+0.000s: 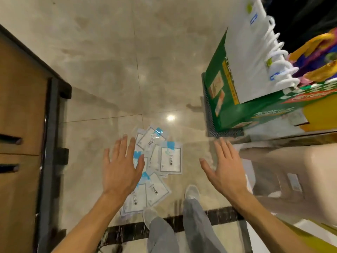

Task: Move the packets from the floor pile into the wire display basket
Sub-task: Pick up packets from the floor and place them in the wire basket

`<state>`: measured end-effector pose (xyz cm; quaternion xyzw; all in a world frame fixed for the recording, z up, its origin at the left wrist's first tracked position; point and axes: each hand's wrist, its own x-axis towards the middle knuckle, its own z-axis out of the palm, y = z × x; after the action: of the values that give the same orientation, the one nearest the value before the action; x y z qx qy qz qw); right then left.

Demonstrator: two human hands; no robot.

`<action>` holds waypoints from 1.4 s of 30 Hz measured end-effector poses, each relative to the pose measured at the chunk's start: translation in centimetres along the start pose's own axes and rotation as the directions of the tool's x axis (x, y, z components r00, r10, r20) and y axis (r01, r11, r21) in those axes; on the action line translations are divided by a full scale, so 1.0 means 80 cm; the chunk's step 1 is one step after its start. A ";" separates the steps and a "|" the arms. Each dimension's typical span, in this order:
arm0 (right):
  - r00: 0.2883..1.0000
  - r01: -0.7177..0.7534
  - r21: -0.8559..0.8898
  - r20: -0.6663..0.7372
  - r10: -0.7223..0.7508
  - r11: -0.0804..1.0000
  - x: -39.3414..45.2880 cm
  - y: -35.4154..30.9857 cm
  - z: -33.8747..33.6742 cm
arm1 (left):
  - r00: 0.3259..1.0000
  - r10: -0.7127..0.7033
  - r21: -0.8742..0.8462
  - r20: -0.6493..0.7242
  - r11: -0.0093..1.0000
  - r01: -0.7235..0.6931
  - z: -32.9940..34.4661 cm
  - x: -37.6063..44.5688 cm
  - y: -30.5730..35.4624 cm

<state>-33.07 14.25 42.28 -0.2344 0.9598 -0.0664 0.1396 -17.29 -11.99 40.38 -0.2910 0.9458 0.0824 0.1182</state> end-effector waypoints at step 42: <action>0.941 -0.282 0.649 0.045 0.334 0.707 0.249 0.165 0.777 | 0.997 -0.079 -0.454 -0.024 0.889 0.060 0.733 0.287 -0.025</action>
<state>-37.11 12.68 -24.13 -0.0056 0.9073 -0.3778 0.1843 -24.30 -12.62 -22.20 -0.3458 0.8918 0.2900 0.0303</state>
